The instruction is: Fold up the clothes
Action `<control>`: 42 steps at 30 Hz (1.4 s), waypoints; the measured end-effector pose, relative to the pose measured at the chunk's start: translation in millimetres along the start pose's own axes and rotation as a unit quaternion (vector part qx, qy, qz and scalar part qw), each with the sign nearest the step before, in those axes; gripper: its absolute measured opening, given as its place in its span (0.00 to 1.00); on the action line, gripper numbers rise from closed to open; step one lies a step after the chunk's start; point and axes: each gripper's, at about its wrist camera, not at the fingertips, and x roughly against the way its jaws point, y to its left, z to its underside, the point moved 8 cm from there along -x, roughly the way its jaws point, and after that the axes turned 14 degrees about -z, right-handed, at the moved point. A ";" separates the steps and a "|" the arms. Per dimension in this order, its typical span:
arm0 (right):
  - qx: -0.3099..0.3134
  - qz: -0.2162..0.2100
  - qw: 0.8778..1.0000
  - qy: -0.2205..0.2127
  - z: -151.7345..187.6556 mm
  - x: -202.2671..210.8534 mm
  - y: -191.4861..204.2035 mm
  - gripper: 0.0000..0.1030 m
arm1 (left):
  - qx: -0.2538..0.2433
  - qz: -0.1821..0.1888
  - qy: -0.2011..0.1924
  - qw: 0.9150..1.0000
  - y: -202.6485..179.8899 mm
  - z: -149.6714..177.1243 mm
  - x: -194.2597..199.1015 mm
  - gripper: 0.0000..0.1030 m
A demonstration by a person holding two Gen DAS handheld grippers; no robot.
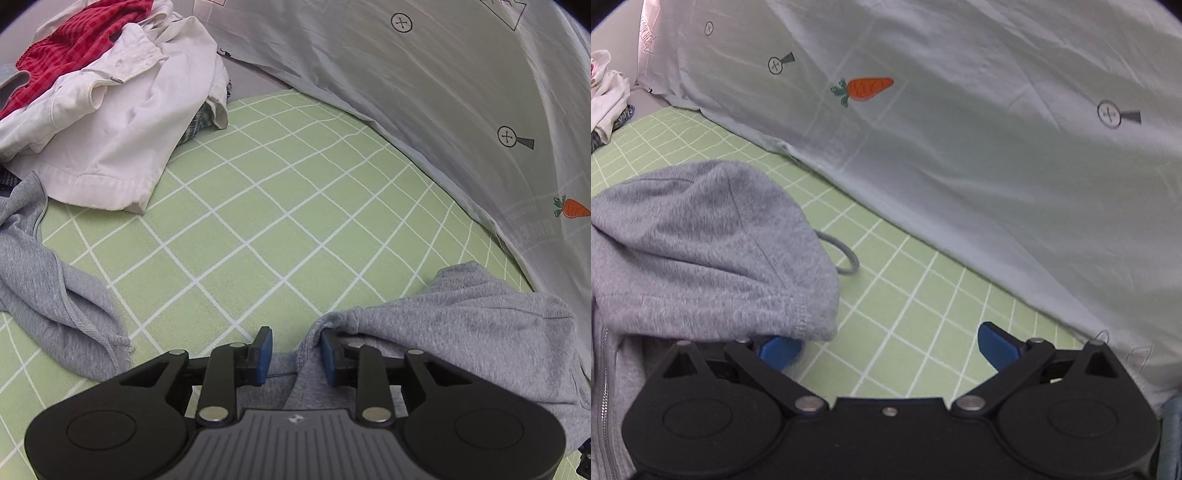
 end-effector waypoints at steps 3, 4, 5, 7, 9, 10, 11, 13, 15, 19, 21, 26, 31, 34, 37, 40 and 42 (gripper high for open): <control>-0.096 -0.046 0.994 0.019 20.1 -12.7 -9.0 0.79 | -0.002 -0.006 -0.004 1.000 -2.3 0.9 -0.4 0.34; -0.115 -0.064 0.991 0.019 23.5 -15.9 -9.1 0.71 | -0.004 -0.008 -0.005 1.000 -2.9 0.8 -0.4 0.34; -0.130 -0.082 0.988 0.017 25.5 -18.7 -8.1 0.65 | -0.003 -0.007 -0.005 1.000 -2.9 0.6 -0.5 0.34; -0.135 -0.116 0.984 0.007 23.0 -22.2 -0.9 0.62 | -0.002 -0.005 -0.005 1.000 -2.5 0.6 -0.8 0.34; -0.125 -0.148 0.981 -0.003 16.9 -26.5 11.9 0.61 | -0.001 -0.003 -0.004 1.000 -2.0 0.7 -0.9 0.35; -0.120 -0.161 0.980 -0.005 13.2 -28.8 18.1 0.60 | -0.001 -0.002 -0.004 1.000 -1.8 0.8 -1.0 0.35; -0.116 -0.172 0.978 -0.007 8.9 -31.5 24.5 0.60 | -0.001 -0.002 -0.004 1.000 -1.1 0.7 -1.6 0.35; -0.111 -0.183 0.977 -0.009 1.4 -38.5 34.4 0.61 | -0.001 -0.003 -0.004 1.000 -1.5 1.2 -1.0 0.35; -0.094 -0.165 0.982 0.001 -2.3 -47.0 40.9 0.61 | -0.001 -0.005 -0.003 1.000 -1.5 1.8 -0.6 0.35; -0.054 -0.124 0.991 -0.002 -5.4 -53.1 43.9 0.43 | 0.002 -0.005 0.000 1.000 -2.3 2.5 -0.2 0.35; -0.058 -0.125 0.990 -0.010 -3.1 -51.2 40.3 0.25 | -0.001 -0.007 0.000 1.000 -3.4 2.6 -0.1 0.35; -0.083 -0.096 0.992 -0.022 18.9 -31.4 26.8 0.18 | -0.019 0.005 0.004 1.000 -14.1 4.3 2.4 0.36; -0.117 -0.021 0.993 -0.022 54.5 2.9 1.2 0.18 | -0.065 0.049 0.019 0.997 -51.5 17.7 10.3 0.41; -0.160 0.037 0.986 -0.005 91.9 30.0 -31.4 0.18 | -0.099 0.103 0.038 0.989 -89.6 34.1 16.8 0.48; -0.200 0.097 0.975 0.012 129.2 57.3 -62.7 0.18 | -0.135 0.150 0.049 0.978 -126.8 56.0 28.2 0.49; -0.218 0.162 0.962 0.032 160.5 79.2 -89.5 0.19 | -0.169 0.157 0.034 0.973 -143.2 67.9 43.9 0.49; -0.236 0.189 0.952 0.041 175.9 91.2 -103.8 0.19 | -0.180 0.164 0.026 0.970 -141.3 69.6 49.8 0.50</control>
